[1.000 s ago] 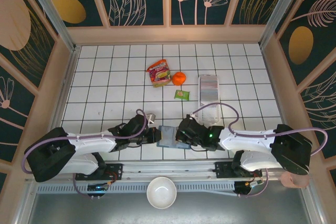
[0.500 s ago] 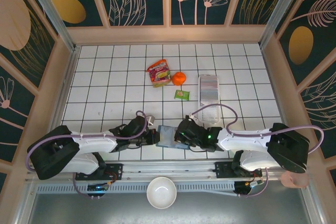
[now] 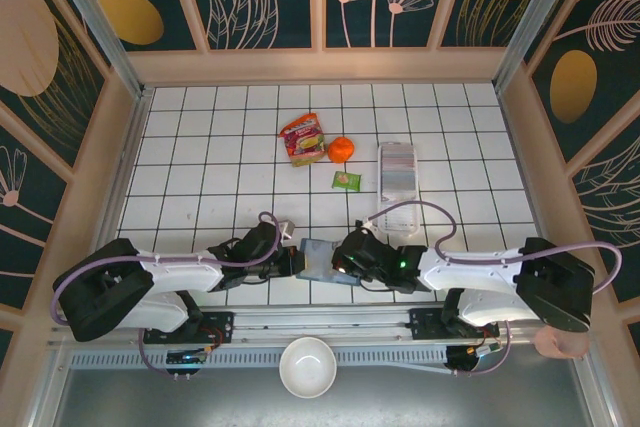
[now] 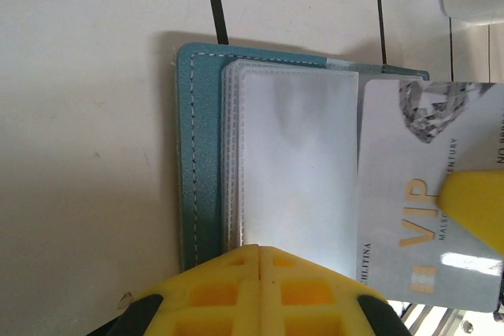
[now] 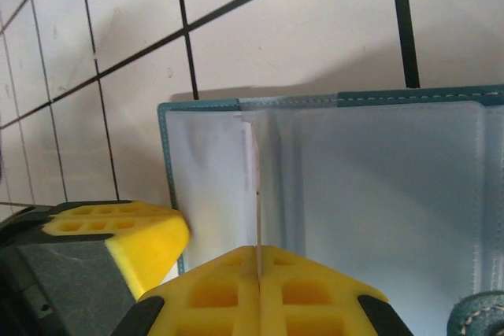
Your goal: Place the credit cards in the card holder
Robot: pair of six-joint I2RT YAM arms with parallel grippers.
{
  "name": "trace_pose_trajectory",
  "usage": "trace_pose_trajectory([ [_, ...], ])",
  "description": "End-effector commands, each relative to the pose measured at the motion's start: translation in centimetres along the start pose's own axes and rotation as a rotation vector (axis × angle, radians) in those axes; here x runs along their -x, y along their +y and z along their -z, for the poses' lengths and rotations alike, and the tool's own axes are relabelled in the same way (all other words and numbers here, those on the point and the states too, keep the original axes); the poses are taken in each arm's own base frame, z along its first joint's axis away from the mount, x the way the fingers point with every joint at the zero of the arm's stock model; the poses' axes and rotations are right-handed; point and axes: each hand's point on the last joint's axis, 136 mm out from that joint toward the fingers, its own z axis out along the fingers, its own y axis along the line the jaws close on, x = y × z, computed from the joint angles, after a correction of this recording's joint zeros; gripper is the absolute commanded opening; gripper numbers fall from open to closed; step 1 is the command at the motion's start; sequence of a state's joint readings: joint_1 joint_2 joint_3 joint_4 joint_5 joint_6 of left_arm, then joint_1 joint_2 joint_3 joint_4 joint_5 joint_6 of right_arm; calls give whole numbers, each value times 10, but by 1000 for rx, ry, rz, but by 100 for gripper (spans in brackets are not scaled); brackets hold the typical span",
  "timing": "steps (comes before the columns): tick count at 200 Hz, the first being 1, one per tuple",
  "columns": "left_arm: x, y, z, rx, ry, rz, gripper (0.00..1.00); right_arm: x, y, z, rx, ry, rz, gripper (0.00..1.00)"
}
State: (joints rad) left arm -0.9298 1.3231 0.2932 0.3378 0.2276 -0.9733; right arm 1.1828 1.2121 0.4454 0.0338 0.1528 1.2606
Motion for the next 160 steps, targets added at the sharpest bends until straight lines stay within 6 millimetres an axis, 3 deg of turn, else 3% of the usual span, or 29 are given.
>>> trace_pose_trajectory([
  [1, -13, 24, -2, 79, 34, 15, 0, 6, -4, 6, -11, -48, -9, 0],
  [68, -14, 26, -1, 86, 34, 16, 0, 0, -16, 0, -49, -37, -13, 0],
  [160, -15, 27, -2, 87, 40, 16, 0, -1, -7, -1, 28, -47, -51, 0],
])
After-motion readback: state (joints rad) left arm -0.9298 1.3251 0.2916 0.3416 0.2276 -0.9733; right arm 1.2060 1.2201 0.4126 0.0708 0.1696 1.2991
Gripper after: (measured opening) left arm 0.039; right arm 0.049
